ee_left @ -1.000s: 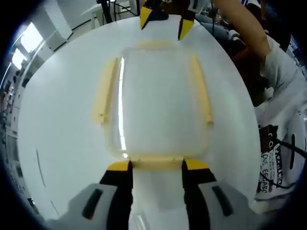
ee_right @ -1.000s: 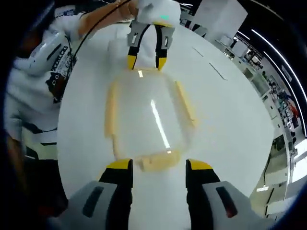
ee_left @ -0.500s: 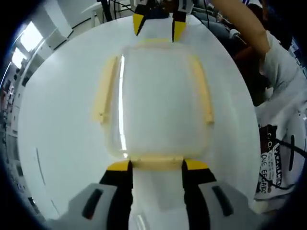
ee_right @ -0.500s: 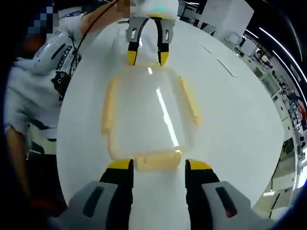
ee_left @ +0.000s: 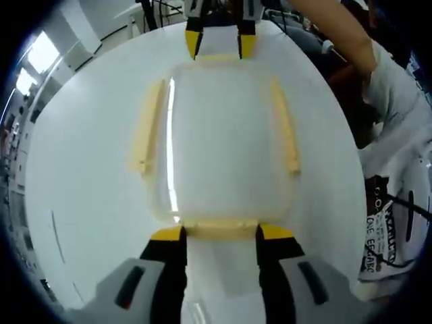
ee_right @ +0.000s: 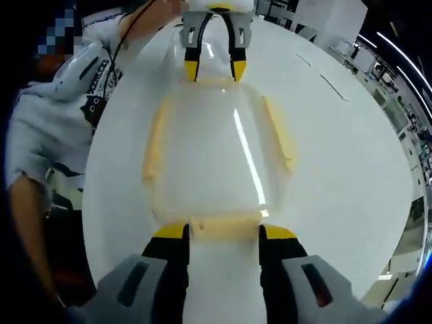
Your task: Snap each plastic latch of the storage box into its locked position after aligning the lid with the box until every specified latch is closed and the lid sits flush.
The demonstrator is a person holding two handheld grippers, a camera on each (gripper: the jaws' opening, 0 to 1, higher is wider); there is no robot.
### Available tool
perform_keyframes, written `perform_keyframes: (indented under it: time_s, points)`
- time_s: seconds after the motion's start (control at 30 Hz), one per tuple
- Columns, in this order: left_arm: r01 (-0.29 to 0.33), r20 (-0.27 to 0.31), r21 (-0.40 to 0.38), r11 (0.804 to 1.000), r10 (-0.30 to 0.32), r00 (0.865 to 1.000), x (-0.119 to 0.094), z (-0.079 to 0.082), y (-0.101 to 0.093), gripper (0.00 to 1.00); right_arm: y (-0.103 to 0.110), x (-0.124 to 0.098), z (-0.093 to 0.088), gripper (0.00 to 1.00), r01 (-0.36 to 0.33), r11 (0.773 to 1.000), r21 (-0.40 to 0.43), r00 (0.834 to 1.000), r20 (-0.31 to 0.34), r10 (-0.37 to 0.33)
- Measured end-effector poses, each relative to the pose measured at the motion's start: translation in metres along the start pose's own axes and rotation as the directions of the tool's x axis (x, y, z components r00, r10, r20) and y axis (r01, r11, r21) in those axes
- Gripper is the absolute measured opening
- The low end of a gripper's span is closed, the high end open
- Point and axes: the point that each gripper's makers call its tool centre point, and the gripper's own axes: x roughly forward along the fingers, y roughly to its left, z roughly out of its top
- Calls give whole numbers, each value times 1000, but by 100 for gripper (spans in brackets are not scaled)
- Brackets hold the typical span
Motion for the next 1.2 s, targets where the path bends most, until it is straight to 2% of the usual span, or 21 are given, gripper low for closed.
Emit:
perform_keyframes:
  time_s: [0.4,0.57,0.77,1.07,1.2]
  points:
    - [9,33,36,999,-11,999,-1,1,-1,40,1,5,3,40,-96,994,-43,995,-10,96]
    - [7,37,32,999,-8,999,-1,1,-2,40,2,5,3,40,-102,994,-45,995,-20,101]
    - [5,33,18,1000,-6,999,-1,2,-1,41,3,5,3,40,-97,995,-22,995,29,98]
    - [4,46,19,1000,-5,999,-1,3,0,42,3,5,4,40,-97,995,-25,995,0,97]
    - [5,42,20,1000,-6,999,-1,3,1,42,2,6,4,39,-97,995,-33,995,-39,96]
